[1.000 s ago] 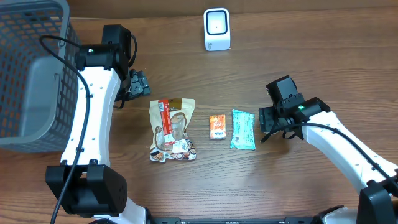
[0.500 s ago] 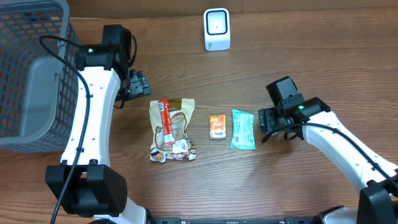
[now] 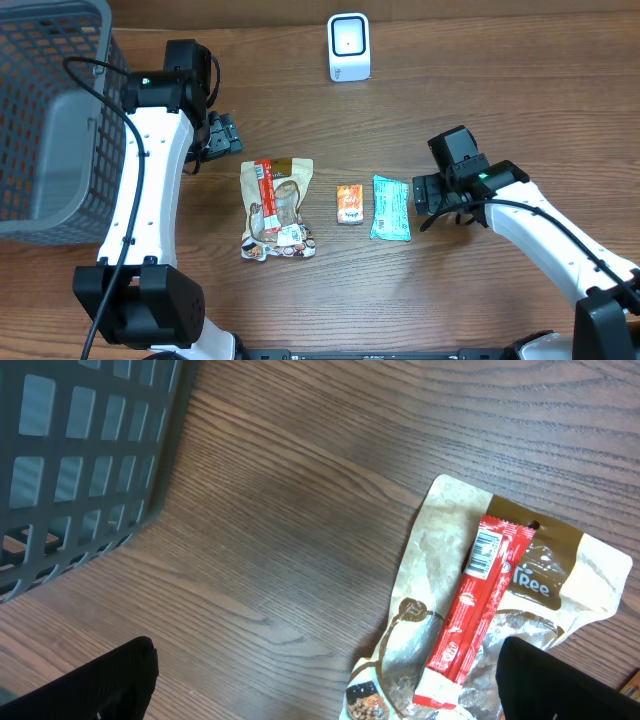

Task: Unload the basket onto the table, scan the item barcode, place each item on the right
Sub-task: 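Lower the right gripper around the green-lidded jar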

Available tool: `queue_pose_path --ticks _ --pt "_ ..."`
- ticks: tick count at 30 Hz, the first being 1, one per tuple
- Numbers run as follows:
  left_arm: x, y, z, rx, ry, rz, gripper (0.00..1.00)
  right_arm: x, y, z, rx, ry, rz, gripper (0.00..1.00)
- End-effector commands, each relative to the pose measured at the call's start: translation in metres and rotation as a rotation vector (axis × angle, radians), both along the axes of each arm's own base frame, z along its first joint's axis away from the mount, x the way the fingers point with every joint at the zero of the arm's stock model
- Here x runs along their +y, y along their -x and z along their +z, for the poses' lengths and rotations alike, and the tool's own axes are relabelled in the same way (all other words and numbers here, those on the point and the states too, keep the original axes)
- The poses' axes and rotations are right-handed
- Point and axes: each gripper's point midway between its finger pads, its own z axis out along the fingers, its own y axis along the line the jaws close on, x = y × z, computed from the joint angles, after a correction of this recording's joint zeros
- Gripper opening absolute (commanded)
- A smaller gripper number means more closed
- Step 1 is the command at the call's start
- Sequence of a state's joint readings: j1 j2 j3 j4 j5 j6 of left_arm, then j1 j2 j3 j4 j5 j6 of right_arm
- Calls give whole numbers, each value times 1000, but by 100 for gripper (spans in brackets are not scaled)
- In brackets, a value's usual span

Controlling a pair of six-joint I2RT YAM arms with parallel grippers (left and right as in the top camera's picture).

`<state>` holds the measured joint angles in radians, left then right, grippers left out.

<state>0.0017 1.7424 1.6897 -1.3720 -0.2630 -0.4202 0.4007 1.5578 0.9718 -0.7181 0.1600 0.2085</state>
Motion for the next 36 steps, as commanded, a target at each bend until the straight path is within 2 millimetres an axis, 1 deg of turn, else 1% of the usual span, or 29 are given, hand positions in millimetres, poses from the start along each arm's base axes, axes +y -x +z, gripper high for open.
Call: queue_pose_path --ticks 1,8,11,15,20,23,26,27,30,33,36 --pt "0 -4 6 -24 -4 17 100 2 1 -3 8 -5 3 96" --pt "0 -4 6 -24 -4 17 100 1 2 -4 12 -3 3 96" --pt "0 -4 6 -24 -4 16 99 1 3 -4 16 -2 3 93" --pt "0 -4 6 -24 -3 16 99 -1 7 -5 33 6 3 93" --pt "0 -4 6 -24 -4 17 100 -3 12 -7 52 14 3 83" --pt "0 -4 6 -24 -4 17 99 -3 12 -6 55 15 3 80" --pt "0 -4 6 -24 -4 17 100 -2 9 -4 46 12 4 81" --pt "0 -4 6 -24 -4 17 100 -1 7 -2 40 10 4 84" --pt "0 -4 6 -24 -4 17 100 2 -1 5 10 -3 4 86" --pt "0 -4 6 -24 -4 17 99 6 -8 8 -18 -16 4 85" --pt "0 -4 6 -24 -4 17 100 12 -5 7 -5 -54 18 83"
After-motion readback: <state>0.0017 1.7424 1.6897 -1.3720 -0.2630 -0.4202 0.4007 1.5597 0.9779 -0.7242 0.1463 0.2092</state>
